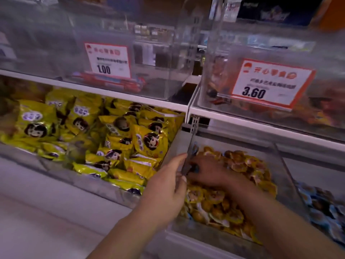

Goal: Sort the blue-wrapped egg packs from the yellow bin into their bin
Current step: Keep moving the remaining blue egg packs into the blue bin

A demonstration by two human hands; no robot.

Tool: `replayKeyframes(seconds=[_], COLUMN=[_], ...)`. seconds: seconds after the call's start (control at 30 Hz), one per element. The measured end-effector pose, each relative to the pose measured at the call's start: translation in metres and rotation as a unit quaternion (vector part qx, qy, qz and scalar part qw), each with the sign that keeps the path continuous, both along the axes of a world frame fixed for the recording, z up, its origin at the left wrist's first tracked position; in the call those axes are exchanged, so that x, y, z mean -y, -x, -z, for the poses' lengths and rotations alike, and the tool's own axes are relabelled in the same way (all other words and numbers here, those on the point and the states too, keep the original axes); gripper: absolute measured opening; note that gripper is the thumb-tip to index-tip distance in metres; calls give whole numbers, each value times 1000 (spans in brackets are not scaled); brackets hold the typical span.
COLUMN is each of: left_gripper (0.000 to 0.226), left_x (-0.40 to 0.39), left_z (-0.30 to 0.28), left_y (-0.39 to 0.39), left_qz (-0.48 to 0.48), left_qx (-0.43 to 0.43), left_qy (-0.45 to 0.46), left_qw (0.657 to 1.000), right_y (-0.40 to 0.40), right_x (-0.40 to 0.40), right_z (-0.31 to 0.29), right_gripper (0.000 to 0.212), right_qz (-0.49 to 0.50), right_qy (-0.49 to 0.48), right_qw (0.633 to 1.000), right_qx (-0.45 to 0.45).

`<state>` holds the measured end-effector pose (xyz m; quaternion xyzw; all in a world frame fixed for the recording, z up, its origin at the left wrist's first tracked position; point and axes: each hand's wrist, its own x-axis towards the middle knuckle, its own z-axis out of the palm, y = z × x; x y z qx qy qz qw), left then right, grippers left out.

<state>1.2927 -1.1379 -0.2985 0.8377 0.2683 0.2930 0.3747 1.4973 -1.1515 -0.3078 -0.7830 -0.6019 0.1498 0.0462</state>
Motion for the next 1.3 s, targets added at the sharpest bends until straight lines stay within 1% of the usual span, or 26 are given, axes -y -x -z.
replayKeyframes(seconds=[0.1, 0.13, 0.2, 0.23, 0.27, 0.33, 0.43, 0.53, 0.63, 0.67, 0.7, 0.77, 0.8, 0.83, 0.87, 0.93, 0.97, 1.0, 1.03, 1.07, 1.1, 1.17, 1.23, 1.3], left_gripper=[55, 55, 55, 55, 55, 55, 54, 54, 54, 54, 55, 55, 55, 55, 55, 52, 51, 50, 50, 50, 50, 50, 49, 48], left_x=[-5, -6, -7, -8, -8, -7, -6, -6, -5, -5, -5, -6, -6, -6, -6, -5, -5, -5, -4, -4, -4, -4, -3, 1], left_z=[1, 1, 1, 1, 1, 2, 5, 6, 6, 5, 6, 7, 7, 8, 8, 7, 7, 7, 7, 7, 7, 7, 7, 4], left_y=[2, 2, 2, 1, 1, 2, 2, 2, 2, 2, 2, 1, 0, -1, -2, -4, -5, -5, -6, -6, -6, -7, -8, -12], left_qz=[13, 14, 15, 17, 20, 19, 13, 12, 14, 14, 14, 12, 11, 9, 7, 2, 0, -2, -2, -2, -3, -7, -21, -45], left_qx=[-11, -13, -13, -11, -11, -13, -11, -8, -4, -2, -1, -1, -4, -7, -10, -12, -11, -10, -10, -9, -6, 1, 3, 3], left_qy=[-8, -14, -24, -25, -24, -30, -38, -42, -44, -47, -51, -54, -55, -57, -59, -60, -63, -66, -70, -74, -75, -73, -69, -107], left_qw=[1000, 1000, 1000, 999, 999, 999, 999, 999, 999, 999, 999, 998, 998, 998, 998, 998, 998, 998, 997, 997, 997, 997, 997, 993], right_y=[-11, -13, -13, -11, -11, -11, -9, -12, -18, -20, -23, -28, -29, -27, -24, -18, -15, -14, -12, -11, -11, -12, -15, -19], right_x=[-16, -18, -24, -26, -29, -32, -35, -35, -26, -22, -19, -16, -15, -14, -13, -10, -8, -5, -2, 0, 3, 7, 12, 22], right_z=[-1, -1, 1, 2, 3, 2, -7, -12, -20, -21, -21, -19, -18, -18, -18, -18, -15, -12, -11, -10, -10, -14, -21, -30], right_gripper=[30, 34, 47, 50, 47, 33, 22, 19, 17, 13, 14, 39, 42, 38, 31, 18, 19, 25, 30, 30, 24, 11, 11, 17], right_qz=[-12, -16, -33, -38, -34, -21, -14, -2, 16, 24, 27, 51, 58, 58, 48, 17, 1, -9, -16, -19, -10, 42, 91, 115], right_qy=[66, 88, 119, 128, 134, 146, 174, 174, 184, 179, 170, 151, 144, 136, 127, 96, 69, 36, 3, -30, -66, -134, -176, -176], right_qw=[997, 996, 992, 991, 990, 989, 983, 976, 956, 949, 941, 930, 928, 930, 938, 964, 975, 982, 984, 981, 974, 954, 929, 911], right_qx=[-29, -22, 23, 32, 22, -18, -59, -128, -227, -261, -291, -331, -338, -336, -319, -247, -210, -185, -179, -191, -216, -267, -312, -354])
